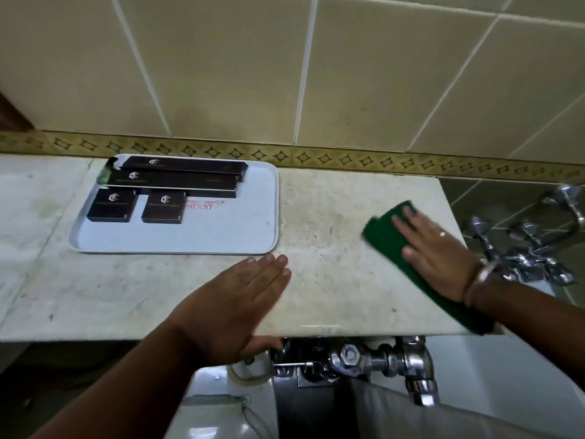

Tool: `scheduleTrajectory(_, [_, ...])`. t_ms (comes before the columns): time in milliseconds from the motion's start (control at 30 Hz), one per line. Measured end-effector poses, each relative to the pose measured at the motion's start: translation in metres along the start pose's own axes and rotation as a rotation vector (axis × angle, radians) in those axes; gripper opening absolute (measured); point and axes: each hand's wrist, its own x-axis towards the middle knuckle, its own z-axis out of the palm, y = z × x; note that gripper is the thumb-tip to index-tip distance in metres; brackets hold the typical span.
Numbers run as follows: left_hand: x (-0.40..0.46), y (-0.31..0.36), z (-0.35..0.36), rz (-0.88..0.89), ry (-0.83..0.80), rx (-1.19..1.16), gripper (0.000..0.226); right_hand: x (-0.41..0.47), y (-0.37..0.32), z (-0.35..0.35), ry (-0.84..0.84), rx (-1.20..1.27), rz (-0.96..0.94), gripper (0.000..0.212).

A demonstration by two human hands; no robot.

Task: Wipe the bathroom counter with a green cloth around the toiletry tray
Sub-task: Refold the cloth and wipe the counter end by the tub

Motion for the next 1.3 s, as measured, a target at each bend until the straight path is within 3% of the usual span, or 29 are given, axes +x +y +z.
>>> scheduleTrajectory(100, [-0.002,-0.001,0.005,0.009,0.034,0.019,0.09,0.055,0.0,-0.006,0.022,-0.021,0.412,0.064])
scheduleTrajectory(167, [-0.002,-0.001,0.004,0.007,0.04,0.03,0.091,0.086,-0.029,-0.008,0.015,-0.084,0.502,0.067])
scheduleTrajectory(233, [-0.001,0.0,0.001,-0.001,0.025,0.054,0.091,0.098,-0.071,-0.007,0.042,-0.138,0.384,0.076])
scheduleTrajectory(333, [-0.001,0.003,-0.001,-0.007,0.004,0.075,0.093,0.064,-0.119,0.009,0.076,-0.165,0.006,0.073])
scheduleTrajectory(433, [-0.002,0.002,0.0,-0.014,-0.009,0.059,0.093,-0.008,-0.096,0.028,0.012,-0.132,-0.212,0.066])
scheduleTrajectory(500, [-0.001,0.001,0.0,-0.011,0.01,0.062,0.091,-0.027,-0.037,0.02,-0.002,-0.123,-0.106,0.069])
scheduleTrajectory(600, [0.0,0.0,0.002,-0.004,0.018,0.055,0.09,0.005,0.024,-0.006,-0.024,-0.058,0.293,0.071])
scheduleTrajectory(667, [0.002,-0.001,0.002,-0.002,0.015,0.06,0.091,0.053,0.02,-0.014,-0.01,-0.063,0.461,0.069])
scheduleTrajectory(733, [0.003,-0.002,0.001,-0.008,0.007,0.067,0.092,0.089,-0.016,-0.015,0.008,-0.085,0.486,0.069])
scheduleTrajectory(800, [0.002,-0.002,-0.001,-0.021,-0.007,0.078,0.093,0.093,-0.064,-0.006,0.052,-0.125,0.361,0.071])
scheduleTrajectory(900, [0.001,0.0,-0.003,-0.016,-0.025,0.092,0.094,0.03,-0.121,0.021,0.062,-0.139,-0.006,0.069])
scheduleTrajectory(967, [0.0,0.002,-0.002,-0.018,-0.023,0.092,0.095,-0.025,-0.117,0.033,-0.006,-0.14,-0.252,0.069])
scheduleTrajectory(1033, [-0.001,0.003,-0.001,-0.026,-0.026,0.079,0.096,-0.044,-0.062,0.025,-0.053,-0.222,-0.344,0.068])
scheduleTrajectory(1067, [-0.001,0.002,0.0,-0.025,-0.024,0.071,0.096,-0.041,-0.031,0.017,-0.059,-0.253,-0.267,0.068])
scheduleTrajectory(1200, [-0.001,-0.001,0.004,-0.012,-0.026,0.067,0.095,0.024,0.031,-0.015,-0.054,-0.046,0.401,0.067])
scheduleTrajectory(1233, [-0.001,0.0,0.004,-0.017,-0.028,0.071,0.095,0.039,0.021,-0.015,-0.028,-0.076,0.463,0.067])
scheduleTrajectory(1300, [0.0,0.001,0.002,-0.026,-0.036,0.083,0.095,0.049,-0.019,-0.008,0.033,-0.145,0.36,0.068])
